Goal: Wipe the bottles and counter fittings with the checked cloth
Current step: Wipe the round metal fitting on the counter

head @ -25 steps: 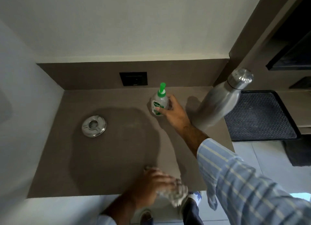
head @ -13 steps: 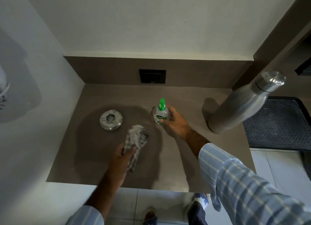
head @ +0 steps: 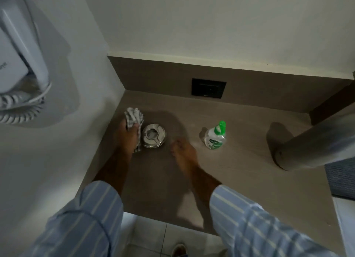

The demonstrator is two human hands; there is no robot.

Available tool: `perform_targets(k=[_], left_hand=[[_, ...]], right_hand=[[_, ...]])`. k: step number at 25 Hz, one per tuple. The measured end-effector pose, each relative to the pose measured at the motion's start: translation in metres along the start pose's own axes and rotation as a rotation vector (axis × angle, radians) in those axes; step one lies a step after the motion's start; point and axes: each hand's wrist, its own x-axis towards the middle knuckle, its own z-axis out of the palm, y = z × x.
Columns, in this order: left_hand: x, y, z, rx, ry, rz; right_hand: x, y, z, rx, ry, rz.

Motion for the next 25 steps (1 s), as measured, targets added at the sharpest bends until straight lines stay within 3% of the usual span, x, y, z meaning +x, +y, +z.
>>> perform_targets(k=[4,8,13,15,17,19,21,25], left_hand=[[0.017,-0.017,0.009,-0.041,-0.181,-0.034],[-0.012,0.000,0.015,-0.259,-0.235,-0.064],[-0.049,0.049,0.024,-0.220,-0.222,0.173],[-0.070,0.050,0.024,-0.043,-0.211,0.374],[-0.076,0.038,0.018,0.149,-0.083,0.466],[-0.063,0.039,0.011,0.107,-0.045,0.245],[-0.052,0.052,0.011,0.011,-0.117,0.100],[-0.082,0.081,0.016,-0.019,-0.167,0.410]], right_hand=[[0.072,-0.005,0.049,0.123,-0.051,0.122],[0.028,-0.047,0.053,0.648,-0.115,0.313],[0.004,-0.069,0.052,1.075,-0.179,0.225],[0.011,-0.072,0.042,1.206,-0.136,0.152],[0.008,-0.080,0.034,1.305,-0.156,0.137],[-0.005,-0.084,0.035,1.267,-0.171,0.150],[-0.015,-0.087,0.041,1.123,-0.155,0.159],[-0.007,-0.097,0.019,0.922,-0.084,0.177]])
